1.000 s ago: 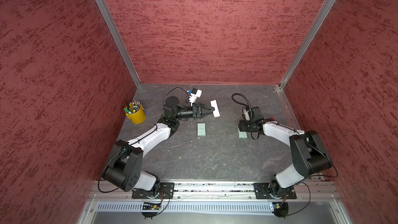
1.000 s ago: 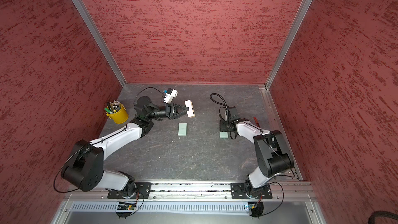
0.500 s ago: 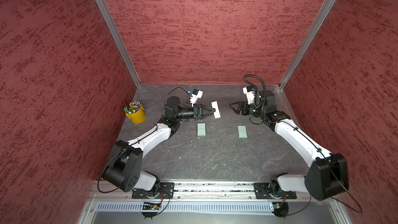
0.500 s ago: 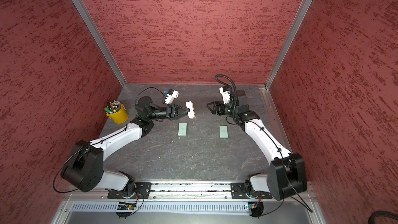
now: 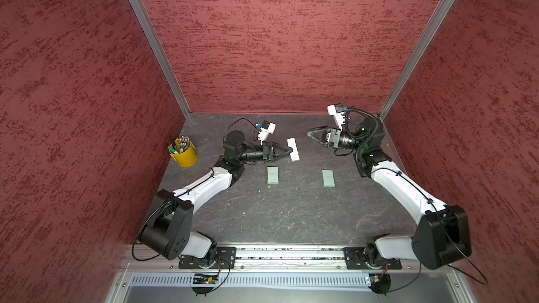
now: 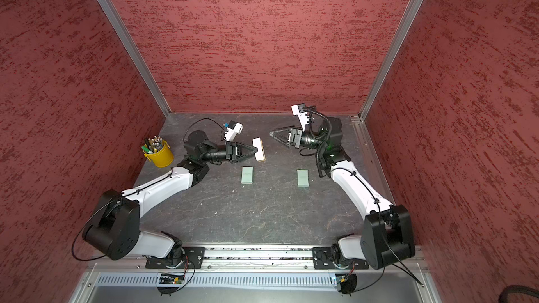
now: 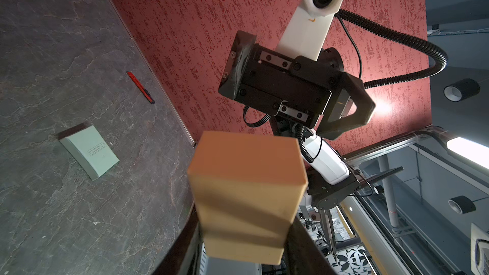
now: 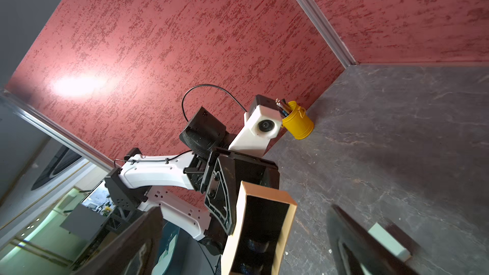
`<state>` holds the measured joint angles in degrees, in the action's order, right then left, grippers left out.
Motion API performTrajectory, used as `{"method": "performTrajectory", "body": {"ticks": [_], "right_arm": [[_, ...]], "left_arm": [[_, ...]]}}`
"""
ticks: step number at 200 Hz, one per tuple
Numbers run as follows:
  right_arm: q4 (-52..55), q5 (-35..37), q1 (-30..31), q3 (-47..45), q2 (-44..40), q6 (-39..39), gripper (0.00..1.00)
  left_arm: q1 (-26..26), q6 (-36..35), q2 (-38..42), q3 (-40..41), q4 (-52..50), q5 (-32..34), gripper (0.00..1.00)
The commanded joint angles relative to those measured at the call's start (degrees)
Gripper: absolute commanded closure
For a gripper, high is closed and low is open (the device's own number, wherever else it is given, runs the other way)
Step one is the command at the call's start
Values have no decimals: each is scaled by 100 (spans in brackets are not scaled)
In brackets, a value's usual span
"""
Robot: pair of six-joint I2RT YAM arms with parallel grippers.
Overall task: Take the rings out of the lift-off lid box
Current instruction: Place the lid at the center of the board, then place the jewelry box at the center of the board.
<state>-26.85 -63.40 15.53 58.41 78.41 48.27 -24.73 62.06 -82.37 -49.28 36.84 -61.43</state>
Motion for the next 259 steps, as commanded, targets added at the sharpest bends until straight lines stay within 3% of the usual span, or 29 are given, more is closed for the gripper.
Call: {"method": "performTrajectory", "body": {"ticks": [1, 54, 94, 203, 259], "right_arm": [[-250, -260, 188, -14, 128, 114, 2], [-258, -274, 488, 117, 530, 65, 5], [-482, -279, 669, 205, 824, 263, 12], [-682, -319, 794, 235, 1046, 589, 35], [-777, -340, 803, 220, 1216, 753, 53]], "left_arm": [[-41, -98, 23, -194, 3, -78, 63], [-49, -98, -25, -225, 20, -97, 63], [-76, -100, -60, -214, 53, -89, 63], [-67, -147, -122, -156, 48, -45, 61], [-21, -159, -99, -76, 40, -1, 60]]}}
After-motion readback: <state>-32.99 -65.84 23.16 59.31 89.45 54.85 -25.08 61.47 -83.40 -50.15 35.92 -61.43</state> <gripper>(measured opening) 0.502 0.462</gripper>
